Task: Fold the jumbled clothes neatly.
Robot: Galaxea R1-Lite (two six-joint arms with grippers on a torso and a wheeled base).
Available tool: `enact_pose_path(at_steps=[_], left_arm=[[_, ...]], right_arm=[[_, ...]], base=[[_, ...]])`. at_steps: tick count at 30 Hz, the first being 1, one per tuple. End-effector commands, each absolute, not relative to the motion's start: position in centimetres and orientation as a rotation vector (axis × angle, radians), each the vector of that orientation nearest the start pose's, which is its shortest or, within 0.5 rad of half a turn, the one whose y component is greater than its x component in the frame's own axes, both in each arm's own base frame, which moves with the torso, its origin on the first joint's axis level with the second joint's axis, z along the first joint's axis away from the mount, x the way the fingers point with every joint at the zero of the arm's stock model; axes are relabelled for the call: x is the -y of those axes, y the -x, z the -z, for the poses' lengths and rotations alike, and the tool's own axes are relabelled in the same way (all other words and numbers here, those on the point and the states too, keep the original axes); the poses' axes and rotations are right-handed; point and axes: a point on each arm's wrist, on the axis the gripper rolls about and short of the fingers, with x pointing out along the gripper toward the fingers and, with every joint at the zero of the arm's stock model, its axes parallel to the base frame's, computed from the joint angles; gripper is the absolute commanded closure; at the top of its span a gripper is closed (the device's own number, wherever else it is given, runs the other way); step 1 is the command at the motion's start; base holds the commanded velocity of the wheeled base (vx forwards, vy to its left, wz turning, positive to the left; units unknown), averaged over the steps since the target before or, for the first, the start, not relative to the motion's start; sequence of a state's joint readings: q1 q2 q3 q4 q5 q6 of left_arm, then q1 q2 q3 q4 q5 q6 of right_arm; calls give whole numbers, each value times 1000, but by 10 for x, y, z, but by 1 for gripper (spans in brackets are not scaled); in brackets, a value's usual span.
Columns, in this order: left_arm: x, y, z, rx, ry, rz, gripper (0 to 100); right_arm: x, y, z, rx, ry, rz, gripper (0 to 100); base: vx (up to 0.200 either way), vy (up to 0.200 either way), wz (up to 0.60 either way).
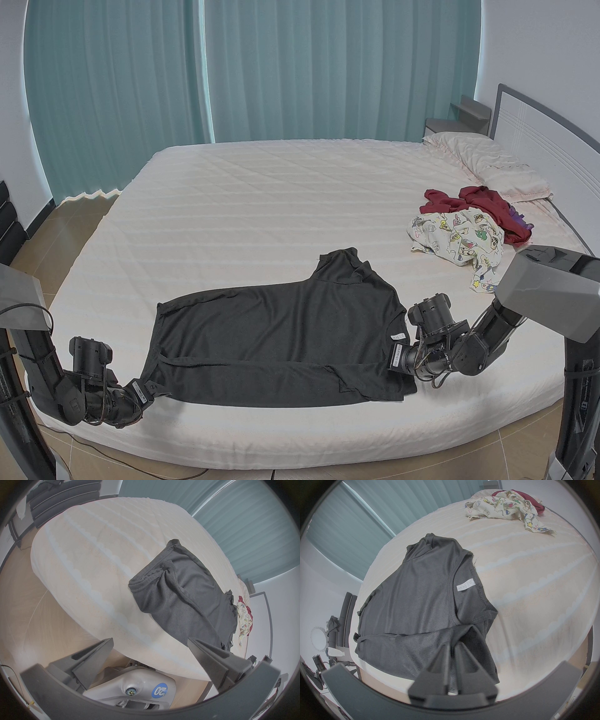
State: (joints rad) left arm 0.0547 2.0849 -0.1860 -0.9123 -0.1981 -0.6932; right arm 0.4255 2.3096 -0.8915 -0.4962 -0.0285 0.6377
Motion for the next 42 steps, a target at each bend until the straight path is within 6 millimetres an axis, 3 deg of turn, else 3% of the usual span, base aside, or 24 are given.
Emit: enact_pose_path(at_steps=[1, 26, 27, 34, 38, 42], left_arm=[[-8, -219, 14, -992, 759, -216, 0], [-8, -219, 14, -992, 759, -216, 0], [-8, -219, 14, -992, 759, -216, 0], [-8, -219, 14, -992, 759, -216, 0], [-8, -219, 14, -992, 759, -216, 0], [-8, -219, 14, -992, 759, -216, 0]], right_arm=[[-145, -335, 26, -983, -382, -44, 100], [-134, -347, 20, -886, -387, -56, 100], [-134, -347, 20, -885, -383, -58, 0], [-134, -348, 13, -867, -395, -56, 0], [-134, -347, -3, -811, -407, -58, 0], [-161, -323, -23, -778, -437, -146, 0]], base=[[0, 0, 0], [0, 0, 0], [0, 0, 0], [0, 0, 0], [0, 0, 0], [0, 0, 0]])
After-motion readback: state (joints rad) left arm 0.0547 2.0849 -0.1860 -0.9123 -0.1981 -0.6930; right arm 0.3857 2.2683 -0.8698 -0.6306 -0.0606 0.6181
